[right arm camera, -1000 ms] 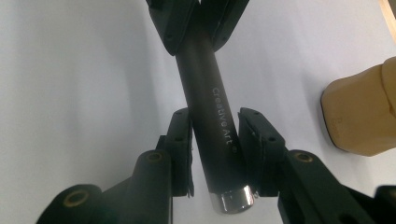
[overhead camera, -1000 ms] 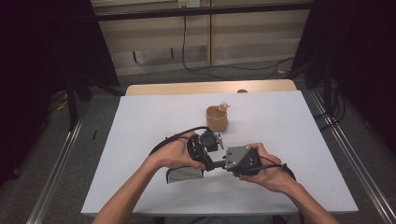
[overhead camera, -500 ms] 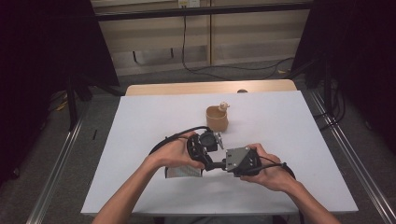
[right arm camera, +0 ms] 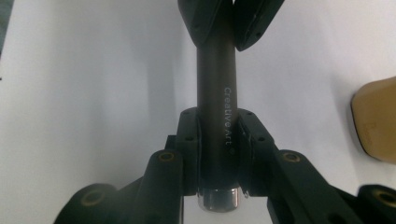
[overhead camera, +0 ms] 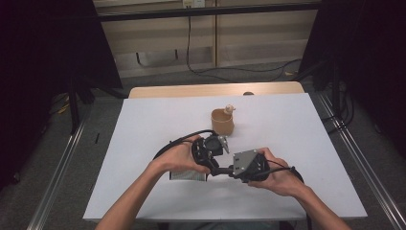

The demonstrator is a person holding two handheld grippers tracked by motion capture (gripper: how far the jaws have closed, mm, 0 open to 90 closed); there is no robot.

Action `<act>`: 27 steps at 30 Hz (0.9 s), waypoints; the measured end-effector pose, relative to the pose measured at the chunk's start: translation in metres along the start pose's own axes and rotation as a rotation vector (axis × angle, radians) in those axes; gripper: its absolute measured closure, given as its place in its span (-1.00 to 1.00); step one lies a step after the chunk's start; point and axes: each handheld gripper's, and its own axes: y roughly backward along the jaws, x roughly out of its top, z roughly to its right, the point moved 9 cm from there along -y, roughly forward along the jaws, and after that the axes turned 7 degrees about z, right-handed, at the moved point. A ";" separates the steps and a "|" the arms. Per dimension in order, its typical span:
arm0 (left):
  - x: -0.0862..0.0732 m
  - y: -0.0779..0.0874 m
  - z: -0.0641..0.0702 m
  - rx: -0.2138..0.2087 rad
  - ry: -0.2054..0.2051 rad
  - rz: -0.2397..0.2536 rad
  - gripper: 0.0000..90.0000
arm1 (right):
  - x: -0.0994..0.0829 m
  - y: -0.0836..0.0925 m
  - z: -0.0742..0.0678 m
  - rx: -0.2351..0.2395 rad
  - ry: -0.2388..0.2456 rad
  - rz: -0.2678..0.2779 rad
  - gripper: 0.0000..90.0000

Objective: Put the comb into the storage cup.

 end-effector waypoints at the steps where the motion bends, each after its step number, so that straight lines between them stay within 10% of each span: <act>1: 0.000 -0.001 0.000 -0.001 0.001 0.006 0.52 | 0.000 0.000 0.000 0.001 -0.003 0.000 0.62; 15: -0.002 0.016 -0.015 0.115 0.021 0.166 -0.64 | -0.004 0.003 0.000 -0.007 -0.049 -0.015 0.62; 27: -0.006 0.046 -0.018 0.154 0.078 0.389 -0.87 | -0.012 0.009 0.006 -0.035 -0.118 -0.008 0.62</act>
